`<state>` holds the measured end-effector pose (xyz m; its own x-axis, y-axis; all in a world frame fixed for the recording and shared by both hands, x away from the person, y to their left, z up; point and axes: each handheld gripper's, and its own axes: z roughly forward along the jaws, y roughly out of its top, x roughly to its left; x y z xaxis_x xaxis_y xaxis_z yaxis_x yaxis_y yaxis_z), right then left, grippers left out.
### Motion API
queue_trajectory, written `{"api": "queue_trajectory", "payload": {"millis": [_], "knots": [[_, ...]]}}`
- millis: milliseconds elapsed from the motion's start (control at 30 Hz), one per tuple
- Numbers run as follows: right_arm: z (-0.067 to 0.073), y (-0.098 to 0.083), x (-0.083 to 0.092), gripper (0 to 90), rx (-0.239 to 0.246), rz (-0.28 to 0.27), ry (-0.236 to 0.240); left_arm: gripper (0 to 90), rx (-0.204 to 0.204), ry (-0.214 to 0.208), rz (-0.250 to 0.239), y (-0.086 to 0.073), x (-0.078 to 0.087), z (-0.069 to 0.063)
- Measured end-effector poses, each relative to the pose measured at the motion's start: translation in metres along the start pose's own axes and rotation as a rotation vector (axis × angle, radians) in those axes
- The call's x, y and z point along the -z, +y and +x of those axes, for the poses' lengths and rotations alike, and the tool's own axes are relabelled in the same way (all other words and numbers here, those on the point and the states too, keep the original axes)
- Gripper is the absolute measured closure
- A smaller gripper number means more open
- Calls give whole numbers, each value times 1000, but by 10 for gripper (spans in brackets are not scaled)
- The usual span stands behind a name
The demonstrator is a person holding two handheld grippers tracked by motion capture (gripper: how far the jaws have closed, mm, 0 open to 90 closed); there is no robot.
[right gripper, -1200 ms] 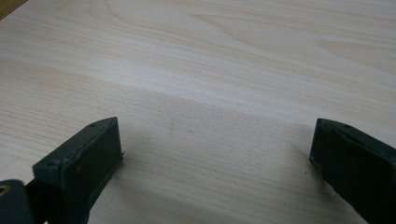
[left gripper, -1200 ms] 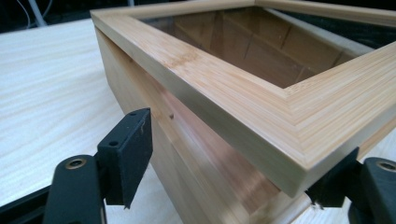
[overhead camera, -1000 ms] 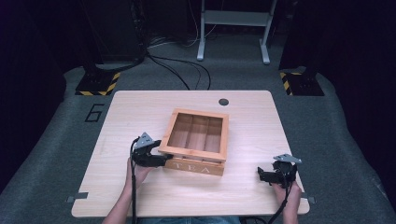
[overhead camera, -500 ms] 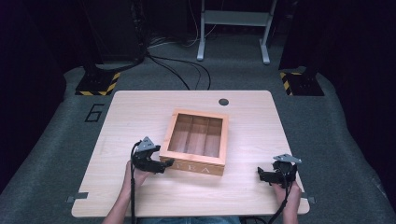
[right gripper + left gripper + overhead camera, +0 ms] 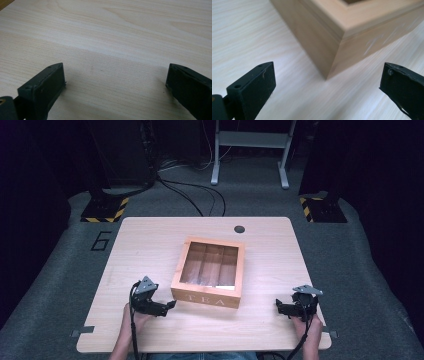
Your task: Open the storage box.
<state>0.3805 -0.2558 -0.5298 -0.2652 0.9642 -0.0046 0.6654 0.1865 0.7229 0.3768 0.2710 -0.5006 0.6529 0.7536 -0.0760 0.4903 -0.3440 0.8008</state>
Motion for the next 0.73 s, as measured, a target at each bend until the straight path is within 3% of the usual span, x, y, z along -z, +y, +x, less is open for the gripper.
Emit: {"api": "queue_trajectory", "payload": {"millis": [333, 433, 667, 733], "knots": [[0, 0, 0, 17, 0, 0, 0, 1, 58, 135, 103, -44, 21, 26], [0, 0, 0, 17, 0, 0, 0, 1, 87, 166, 95, -52, 25, 31], [0, 0, 0, 17, -4, 0, 2, 1, 85, 228, 117, -55, 25, 33], [0, 0, 0, 16, -5, 0, 2, 0, 90, 228, 118, -55, 25, 33]]}}
